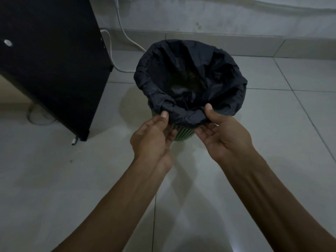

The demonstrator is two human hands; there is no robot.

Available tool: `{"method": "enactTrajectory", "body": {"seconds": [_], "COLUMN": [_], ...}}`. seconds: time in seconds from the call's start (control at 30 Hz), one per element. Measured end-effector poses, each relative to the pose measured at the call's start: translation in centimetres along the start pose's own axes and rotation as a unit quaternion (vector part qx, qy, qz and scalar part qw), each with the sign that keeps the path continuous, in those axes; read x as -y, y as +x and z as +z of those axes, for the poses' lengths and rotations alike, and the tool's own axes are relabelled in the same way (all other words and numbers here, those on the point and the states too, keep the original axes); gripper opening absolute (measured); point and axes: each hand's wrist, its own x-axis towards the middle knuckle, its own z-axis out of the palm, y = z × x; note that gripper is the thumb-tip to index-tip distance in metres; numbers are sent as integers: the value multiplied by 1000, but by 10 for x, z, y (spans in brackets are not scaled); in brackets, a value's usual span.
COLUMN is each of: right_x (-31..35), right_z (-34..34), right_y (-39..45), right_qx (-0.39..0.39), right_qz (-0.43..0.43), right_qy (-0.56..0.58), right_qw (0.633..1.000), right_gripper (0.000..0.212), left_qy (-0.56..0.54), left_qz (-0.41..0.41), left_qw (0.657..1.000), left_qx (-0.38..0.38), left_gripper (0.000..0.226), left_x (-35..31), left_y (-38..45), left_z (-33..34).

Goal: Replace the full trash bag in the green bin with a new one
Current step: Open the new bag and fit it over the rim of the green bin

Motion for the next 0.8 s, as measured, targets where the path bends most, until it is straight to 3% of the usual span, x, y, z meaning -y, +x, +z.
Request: {"method": "enactTrajectory", "body": {"seconds": [0.1,0.17,0.37,0.5,0.7,0.8], "right_x": [-4,-6,-11,-15,-15,-20], "right_z": [0,0,5,4,0,-3], "right_y": [2,1,-4,-8,-11,-19], "right_qx": [-4,-10,-1,25,78,44], "right_qz": [-11,-20,-33,-27,-22,-8], "right_qy": [-17,-19,-35,-48,-26,-47], "right_qw": [1000,1000,999,998,996,998], "right_gripper": [30,32,31,26,25,17], "left_qy": [25,36,67,60,23,5], "left_qz": [-9,-17,-26,-13,-53,-45], "left_qw": [999,999,997,998,998,999], "left_qx": [-24,-23,-4,-30,11,16], "left_gripper": [3,9,19,10,32,30], "left_x": [-6,-10,-24,-23,-27,-28], "left_y": [1,2,-2,3,18,20], "left_z": [2,3,6,8,7,9]}}
